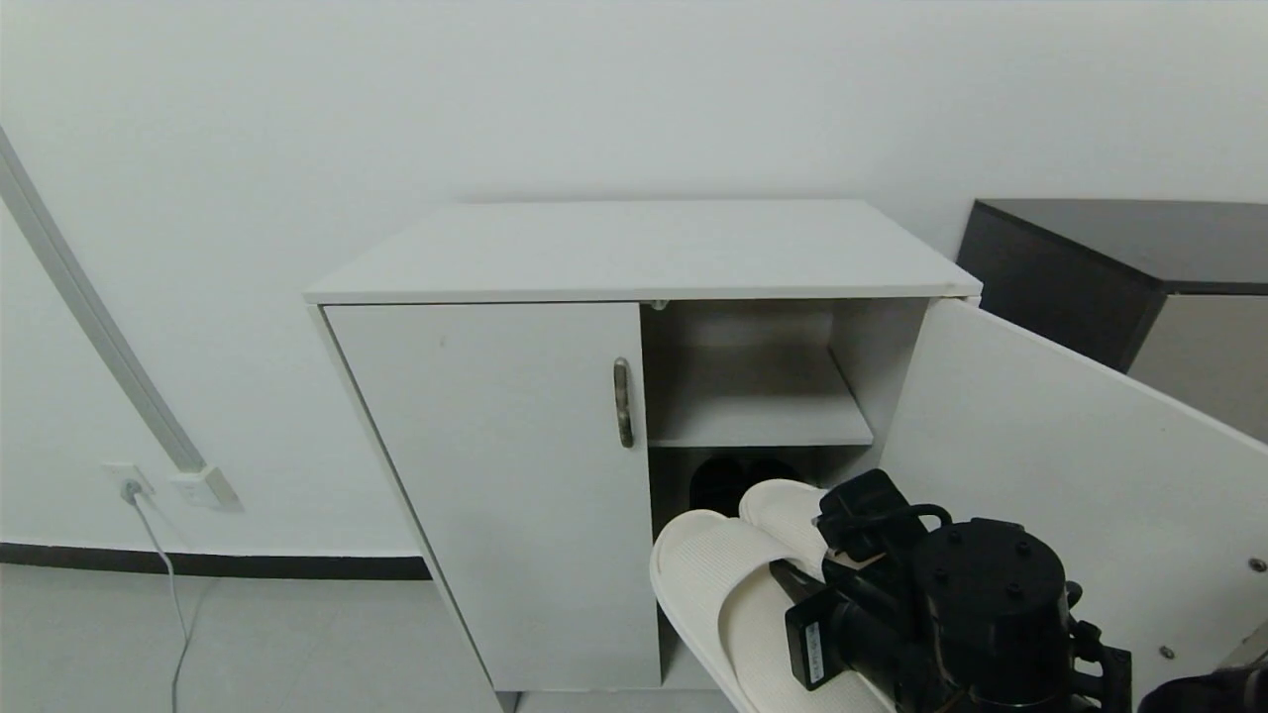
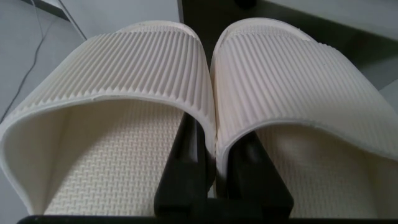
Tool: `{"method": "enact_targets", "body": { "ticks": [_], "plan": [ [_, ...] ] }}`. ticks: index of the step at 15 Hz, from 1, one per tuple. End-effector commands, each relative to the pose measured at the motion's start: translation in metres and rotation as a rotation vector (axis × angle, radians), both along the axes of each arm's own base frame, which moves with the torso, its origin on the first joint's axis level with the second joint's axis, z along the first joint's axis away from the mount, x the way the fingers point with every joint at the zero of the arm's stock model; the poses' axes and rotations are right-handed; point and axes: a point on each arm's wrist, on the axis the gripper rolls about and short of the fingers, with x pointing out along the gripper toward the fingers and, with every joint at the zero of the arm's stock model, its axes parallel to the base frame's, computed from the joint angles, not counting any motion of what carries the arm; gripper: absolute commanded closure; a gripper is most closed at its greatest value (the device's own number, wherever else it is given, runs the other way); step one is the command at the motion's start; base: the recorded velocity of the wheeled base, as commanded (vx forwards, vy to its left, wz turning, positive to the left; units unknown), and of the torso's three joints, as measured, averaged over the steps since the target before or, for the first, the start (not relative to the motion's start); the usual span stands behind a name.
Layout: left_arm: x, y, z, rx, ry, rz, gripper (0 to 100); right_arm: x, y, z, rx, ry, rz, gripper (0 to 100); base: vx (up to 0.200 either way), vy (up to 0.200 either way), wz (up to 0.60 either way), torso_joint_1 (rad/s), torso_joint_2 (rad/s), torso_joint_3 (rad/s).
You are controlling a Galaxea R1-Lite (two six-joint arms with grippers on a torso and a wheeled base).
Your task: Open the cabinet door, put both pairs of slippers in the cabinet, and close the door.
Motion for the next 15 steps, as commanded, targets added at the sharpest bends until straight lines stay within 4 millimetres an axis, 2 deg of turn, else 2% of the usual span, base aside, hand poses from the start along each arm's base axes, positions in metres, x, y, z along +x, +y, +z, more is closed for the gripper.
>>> {"method": "enact_targets", "body": {
  "ticks": [1, 9, 13, 15],
  "plan": [
    [0.0, 0.0, 0.0, 0.0, 0.0, 0.001, 100, 0.0001, 0.0003, -0.0008, -0.001, 0.003, 0.0, 100, 0.0, 0.0, 0.0, -0.115, 0.46, 0.344],
    [0.0, 0.0, 0.0, 0.0, 0.0, 0.001, 100, 0.0008, 0.0005, -0.0048, -0.012, 0.009, -0.001, 100, 0.0, 0.0, 0.0, -0.065, 0.43, 0.355],
    [0.0, -0.0003, 0.0, 0.007, 0.0, -0.015, 100, 0.0012, 0.0009, -0.0073, -0.022, 0.013, -0.002, 100, 0.0, 0.0, 0.0, -0.004, 0.07, 0.066],
    [0.0, -0.0004, 0.0, 0.009, 0.0, -0.019, 100, 0.002, 0.0006, -0.007, -0.022, 0.012, -0.003, 100, 0.0, 0.0, -0.3, -0.001, 0.01, 0.011]
  ]
}}
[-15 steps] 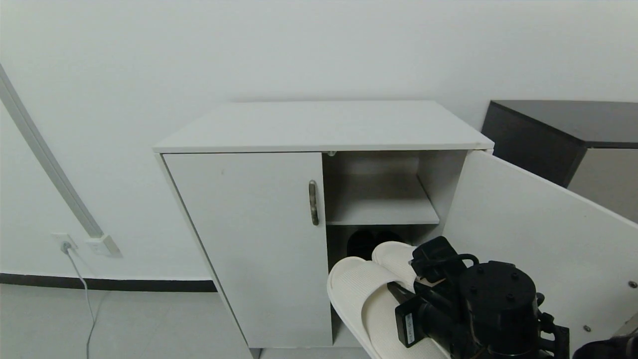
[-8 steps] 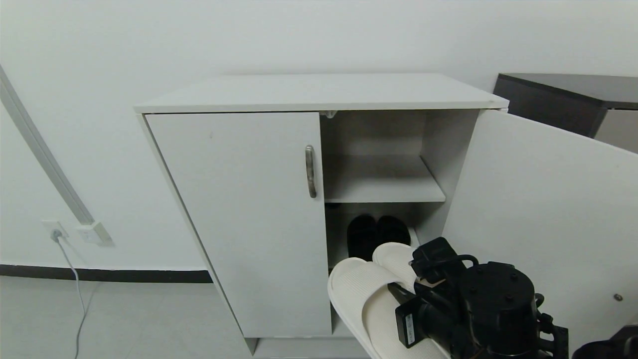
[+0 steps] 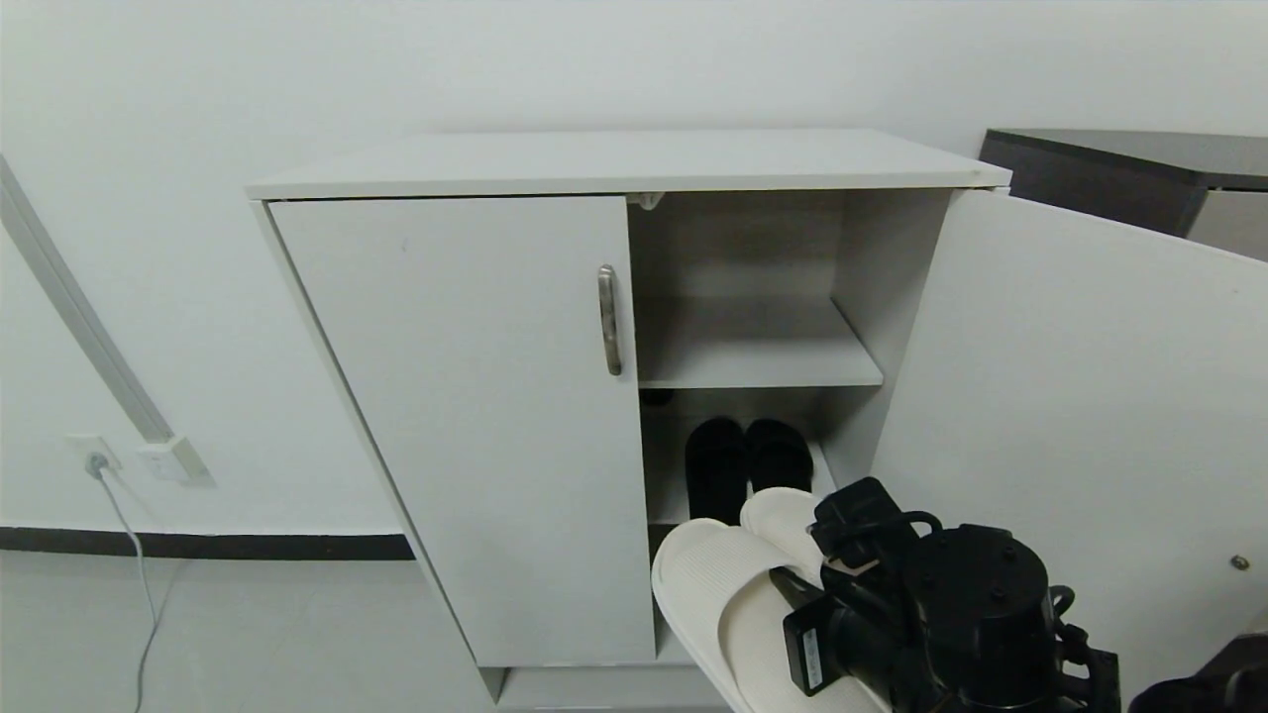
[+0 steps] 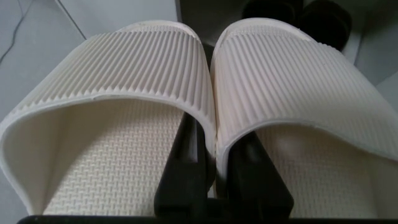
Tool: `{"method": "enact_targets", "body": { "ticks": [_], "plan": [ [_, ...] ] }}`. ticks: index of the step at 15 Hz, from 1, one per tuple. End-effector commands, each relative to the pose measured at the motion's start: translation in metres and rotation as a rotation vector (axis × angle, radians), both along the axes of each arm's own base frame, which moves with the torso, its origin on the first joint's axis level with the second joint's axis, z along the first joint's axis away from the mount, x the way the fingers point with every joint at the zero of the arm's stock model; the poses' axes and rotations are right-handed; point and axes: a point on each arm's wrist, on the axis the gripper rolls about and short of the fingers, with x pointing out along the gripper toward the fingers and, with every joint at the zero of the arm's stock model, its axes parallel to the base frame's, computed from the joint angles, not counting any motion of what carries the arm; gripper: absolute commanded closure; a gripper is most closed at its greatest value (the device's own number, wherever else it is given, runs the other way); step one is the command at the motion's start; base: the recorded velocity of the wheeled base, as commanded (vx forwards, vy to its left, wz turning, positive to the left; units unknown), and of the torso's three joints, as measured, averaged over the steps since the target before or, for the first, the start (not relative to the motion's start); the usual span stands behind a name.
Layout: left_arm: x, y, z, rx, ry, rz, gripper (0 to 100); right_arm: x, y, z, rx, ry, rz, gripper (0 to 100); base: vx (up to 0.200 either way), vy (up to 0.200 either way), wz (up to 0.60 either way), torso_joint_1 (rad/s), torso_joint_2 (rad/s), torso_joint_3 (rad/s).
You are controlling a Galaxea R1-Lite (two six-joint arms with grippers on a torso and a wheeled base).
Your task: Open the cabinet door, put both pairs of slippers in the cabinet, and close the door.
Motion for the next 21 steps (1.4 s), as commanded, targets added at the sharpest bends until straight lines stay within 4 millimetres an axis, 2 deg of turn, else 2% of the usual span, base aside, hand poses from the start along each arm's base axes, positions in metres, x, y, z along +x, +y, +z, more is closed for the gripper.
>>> {"method": "enact_targets", "body": {
  "ticks": [1, 4, 7, 8, 10, 12, 13, 15, 17, 21],
  "plan": [
    [0.0, 0.0, 0.0, -0.001, 0.0, 0.0, 100, 0.0, 0.001, 0.0, -0.001, 0.0, 0.0, 100, 0.0, 0.0, 0.0, 0.0, 0.0, 0.0],
    [0.0, 0.0, 0.0, 0.005, 0.001, 0.0, 100, 0.005, 0.007, 0.001, 0.014, -0.024, -0.005, 100, 0.0, 0.0, 0.0, 0.0, 0.0, 0.0],
    [0.0, 0.0, 0.0, 0.002, 0.0, 0.0, 100, 0.025, 0.038, 0.009, 0.021, -0.088, -0.144, 100, 0.0, 0.0, 0.0, 0.0, 0.0, 0.0],
    [0.0, 0.0, 0.0, -0.003, 0.0, 0.0, 100, 0.035, 0.049, 0.019, 0.021, -0.106, -0.22, 100, 0.0, 0.0, 0.0, 0.0, 0.0, 0.0],
    [0.0, 0.0, 0.0, -0.001, 0.0, 0.0, 100, 0.04, 0.055, 0.039, 0.013, -0.097, -0.3, 100, 0.0, 0.0, 0.0, 0.0, 0.0, 0.0],
    [0.0, 0.0, 0.0, -0.001, 0.0, 0.0, 100, 0.034, 0.053, 0.069, 0.031, -0.049, -0.33, 100, 0.0, 0.0, 0.0, 0.0, 0.0, 0.0],
    [0.0, 0.0, 0.0, -0.004, 0.0, 0.0, 100, 0.03, 0.05, 0.093, 0.051, -0.014, -0.354, 100, 0.0, 0.0, 0.0, 0.0, 0.0, 0.0],
    [0.0, 0.0, 0.0, -0.012, 0.0, 0.003, 100, 0.03, 0.049, 0.111, 0.048, -0.027, -0.412, 100, 0.0, 0.0, 0.0, 0.0, 0.0, 0.0],
    [0.0, 0.0, 0.0, -0.012, 0.0, 0.003, 100, 0.032, 0.05, 0.117, 0.058, -0.046, -0.419, 100, 0.0, 0.0, 0.0, 0.0, 0.0, 0.0],
    [0.0, 0.0, 0.0, -0.01, 0.0, 0.004, 100, 0.047, 0.059, 0.1, 0.052, -0.046, -0.44, 100, 0.0, 0.0, 0.0, 0.0, 0.0, 0.0]
  ]
}}
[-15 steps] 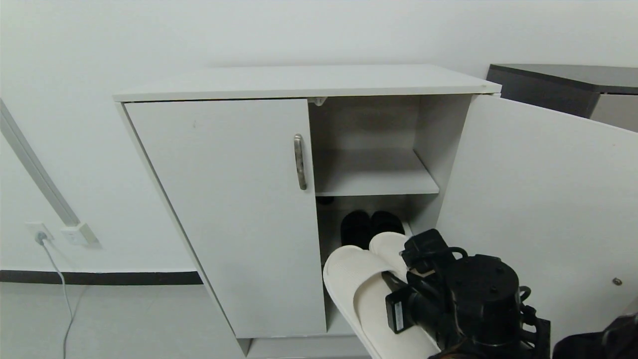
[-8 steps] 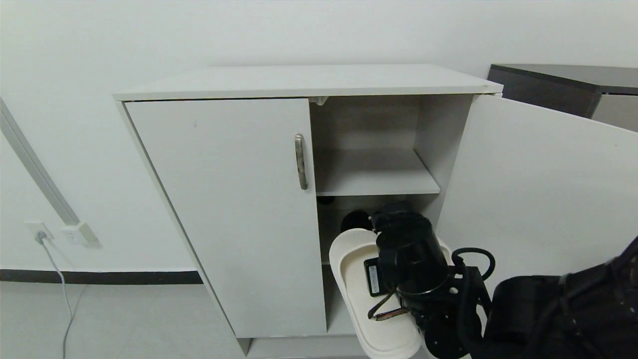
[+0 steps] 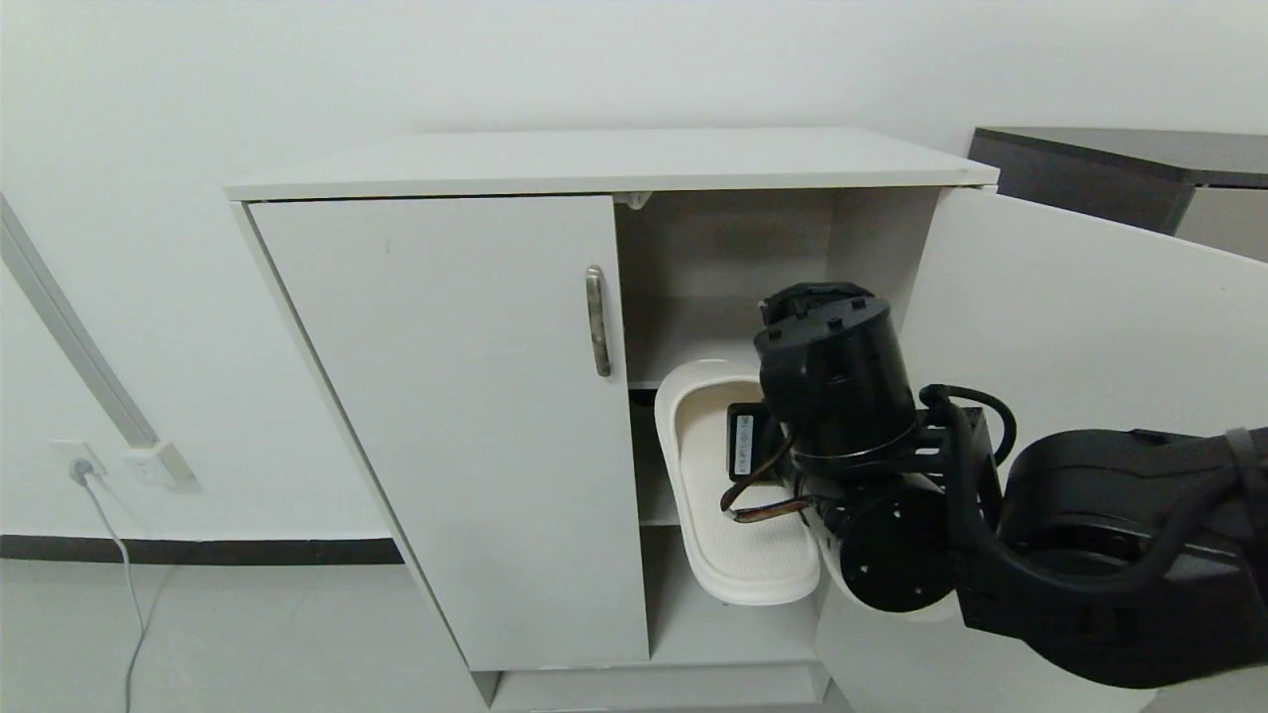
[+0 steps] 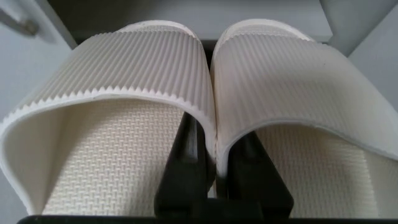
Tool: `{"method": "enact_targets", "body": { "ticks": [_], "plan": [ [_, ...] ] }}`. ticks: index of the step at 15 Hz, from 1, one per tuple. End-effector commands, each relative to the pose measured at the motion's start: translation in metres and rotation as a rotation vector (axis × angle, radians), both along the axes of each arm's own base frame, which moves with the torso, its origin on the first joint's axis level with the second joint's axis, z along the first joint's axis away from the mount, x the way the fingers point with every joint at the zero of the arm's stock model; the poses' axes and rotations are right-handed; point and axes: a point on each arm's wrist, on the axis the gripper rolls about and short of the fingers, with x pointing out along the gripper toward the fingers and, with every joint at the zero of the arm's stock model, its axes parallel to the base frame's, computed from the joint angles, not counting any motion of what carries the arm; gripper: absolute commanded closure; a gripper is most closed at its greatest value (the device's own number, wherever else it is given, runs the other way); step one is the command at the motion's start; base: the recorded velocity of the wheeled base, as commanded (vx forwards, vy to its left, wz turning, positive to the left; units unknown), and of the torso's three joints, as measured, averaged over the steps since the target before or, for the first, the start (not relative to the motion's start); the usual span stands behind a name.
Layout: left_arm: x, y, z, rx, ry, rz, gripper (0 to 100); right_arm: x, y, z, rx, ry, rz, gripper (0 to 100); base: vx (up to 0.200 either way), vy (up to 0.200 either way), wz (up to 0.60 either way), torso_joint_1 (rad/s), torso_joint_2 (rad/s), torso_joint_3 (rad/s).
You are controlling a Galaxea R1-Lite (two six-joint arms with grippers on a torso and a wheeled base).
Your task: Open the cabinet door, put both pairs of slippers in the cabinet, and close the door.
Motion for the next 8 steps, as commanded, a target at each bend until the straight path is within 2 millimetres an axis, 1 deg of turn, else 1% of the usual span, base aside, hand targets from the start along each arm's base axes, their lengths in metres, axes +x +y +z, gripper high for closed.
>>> {"method": "enact_targets", "body": {
  "ticks": [1, 2, 7, 8],
  "plan": [
    [0.0, 0.0, 0.0, 0.004, 0.001, 0.0, 100, 0.0089, 0.0068, -0.0145, -0.018, 0.012, -0.008, 100, 0.0, 0.0, 0.0, 0.0, 0.0, 0.0],
    [0.0, -0.0001, 0.0, 0.004, 0.001, -0.002, 100, 0.0103, 0.0087, -0.0175, -0.025, 0.015, -0.008, 100, 0.0, 0.0, 0.0, 0.0, 0.0, 0.0],
    [0.0, -0.0001, 0.0, 0.005, 0.001, -0.003, 100, 0.0145, 0.0058, -0.0179, -0.036, 0.015, -0.018, 100, 0.0, 0.0, 0.0, 0.0, 0.0, 0.0],
    [0.0, -0.0001, 0.0, 0.007, 0.001, -0.005, 100, 0.0153, 0.0051, -0.0179, -0.038, 0.015, -0.021, 100, 0.2, 0.0, 0.0, 0.007, 0.0, -0.002]
  ]
}}
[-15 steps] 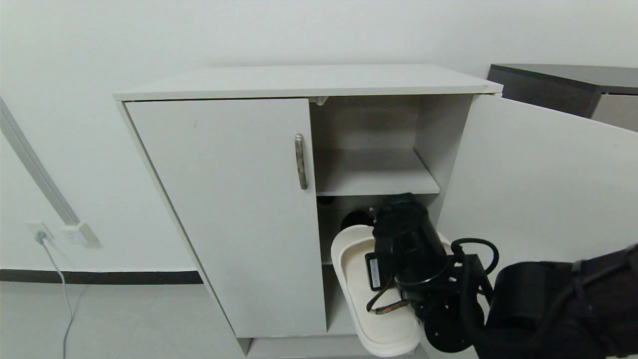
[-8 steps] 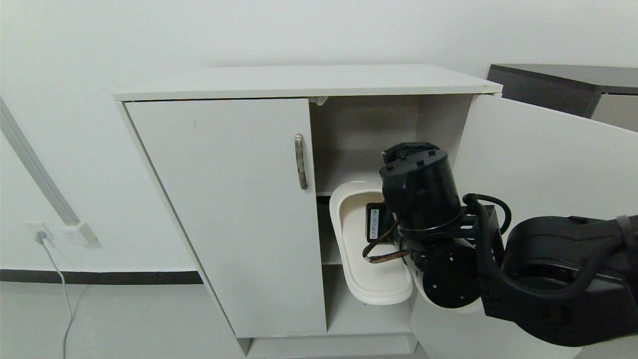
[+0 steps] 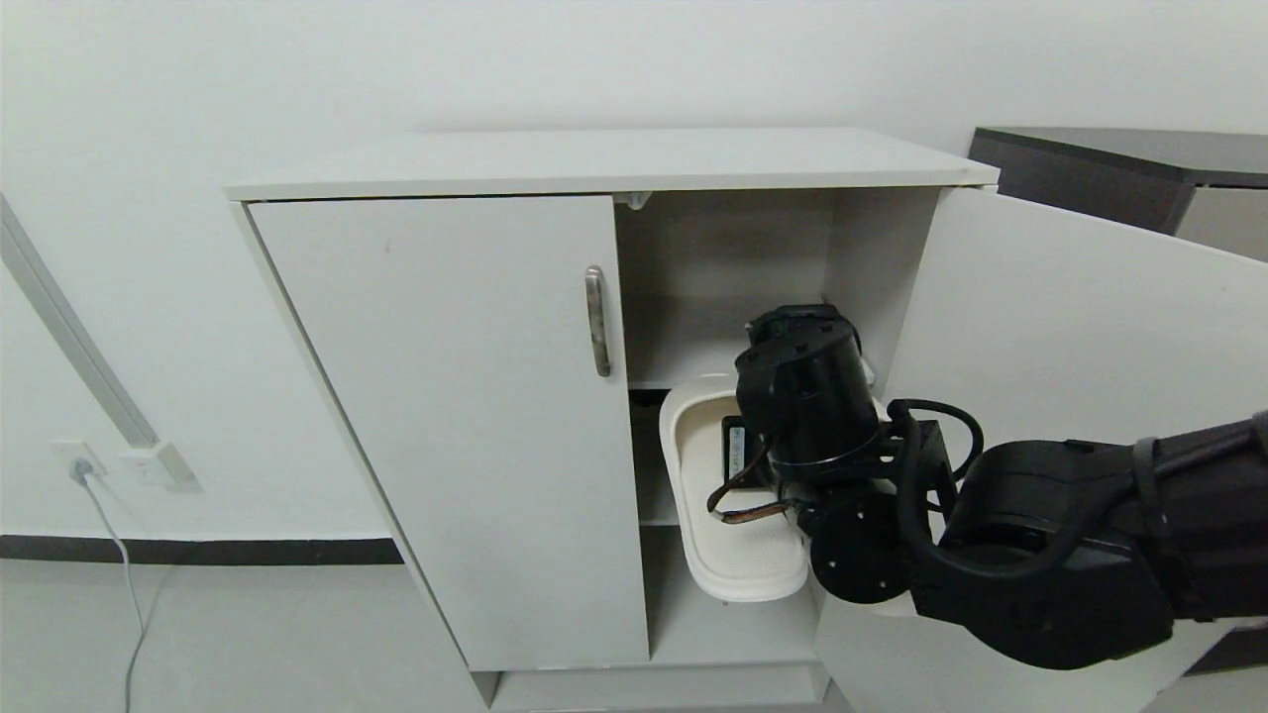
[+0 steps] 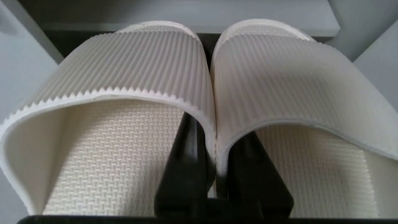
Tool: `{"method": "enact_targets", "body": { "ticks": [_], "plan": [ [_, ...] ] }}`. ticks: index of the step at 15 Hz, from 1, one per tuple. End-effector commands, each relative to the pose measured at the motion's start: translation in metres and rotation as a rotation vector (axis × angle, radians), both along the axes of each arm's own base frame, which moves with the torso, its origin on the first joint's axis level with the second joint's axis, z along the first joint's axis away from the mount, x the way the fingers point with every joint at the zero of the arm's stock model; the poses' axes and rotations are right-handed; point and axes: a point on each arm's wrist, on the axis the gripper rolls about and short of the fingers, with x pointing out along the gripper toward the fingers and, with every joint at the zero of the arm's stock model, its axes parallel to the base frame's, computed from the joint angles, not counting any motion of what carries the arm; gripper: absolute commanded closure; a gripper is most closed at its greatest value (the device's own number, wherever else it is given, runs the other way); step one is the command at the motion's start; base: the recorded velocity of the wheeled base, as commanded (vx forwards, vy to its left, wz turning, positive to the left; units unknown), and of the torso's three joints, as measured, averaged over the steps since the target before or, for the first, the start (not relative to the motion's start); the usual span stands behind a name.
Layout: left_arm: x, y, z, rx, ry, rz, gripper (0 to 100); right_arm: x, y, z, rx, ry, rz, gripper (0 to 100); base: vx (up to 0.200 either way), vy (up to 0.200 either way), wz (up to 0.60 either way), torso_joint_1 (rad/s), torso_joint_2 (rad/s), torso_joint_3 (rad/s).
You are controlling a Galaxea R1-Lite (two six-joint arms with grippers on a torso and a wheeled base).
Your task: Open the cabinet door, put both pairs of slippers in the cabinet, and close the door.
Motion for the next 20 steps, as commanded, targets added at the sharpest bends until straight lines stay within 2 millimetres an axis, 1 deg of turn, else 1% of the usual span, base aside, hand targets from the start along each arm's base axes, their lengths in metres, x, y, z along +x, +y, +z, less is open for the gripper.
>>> {"method": "enact_targets", "body": {
  "ticks": [1, 4, 6, 8, 11, 14, 16, 17, 18, 19, 20],
  "plan": [
    [0.0, 0.0, 0.0, 0.0, 0.0, 0.0, 100, 0.002, 0.0, 0.001, 0.001, -0.002, -0.004, 100, 0.2, 0.0, 0.0, -0.002, 0.0, 0.002],
    [0.0, 0.0, 0.0, 0.001, 0.0, 0.0, 100, 0.005, -0.001, 0.004, -0.002, -0.01, -0.008, 100, 0.2, 0.0, 0.0, 0.002, 0.01, 0.004],
    [0.0, 0.0, 0.0, 0.001, 0.0, 0.0, 100, 0.007, 0.002, 0.0, -0.008, -0.005, -0.008, 100, 0.2, 0.0, 0.0, 0.002, 0.0, -0.007],
    [0.0, 0.0, 0.0, 0.004, 0.001, 0.001, 100, 0.007, 0.002, 0.001, -0.001, -0.01, -0.007, 100, 0.2, 0.0, 0.0, 0.002, 0.01, 0.0],
    [0.0, 0.0, 0.0, 0.003, 0.001, 0.0, 100, 0.01, 0.006, -0.003, -0.003, -0.008, -0.009, 100, 0.0, 0.0, 0.0, 0.0, 0.0, 0.0],
    [0.0, 0.0, 0.0, 0.003, 0.001, 0.0, 100, 0.021, 0.011, -0.007, -0.002, -0.01, -0.019, 100, 0.0, 0.0, 0.0, 0.0, 0.0, 0.0],
    [0.0, 0.0, 0.0, 0.003, 0.001, 0.0, 100, 0.045, 0.014, -0.011, -0.002, -0.014, -0.053, 100, 0.0, 0.0, 0.0, 0.0, 0.0, 0.0],
    [0.0, 0.0, 0.0, 0.003, 0.001, 0.0, 100, 0.052, 0.015, -0.013, -0.004, -0.016, -0.062, 100, 0.0, 0.0, 0.0, 0.0, 0.0, 0.0],
    [0.0, 0.0, 0.0, 0.003, 0.001, 0.0, 100, 0.063, 0.018, -0.016, -0.008, -0.02, -0.074, 100, 0.0, 0.0, 0.0, 0.0, 0.0, 0.0],
    [0.0, 0.0, 0.0, 0.003, 0.001, 0.0, 100, 0.063, 0.018, -0.016, -0.008, -0.02, -0.074, 100, 0.0, 0.0, 0.0, 0.0, 0.0, 0.0],
    [0.0, 0.0, 0.0, 0.003, 0.001, 0.0, 100, 0.078, 0.018, -0.017, -0.013, -0.025, -0.064, 100, 0.0, 0.0, 0.0, 0.0, 0.0, 0.0]
  ]
}}
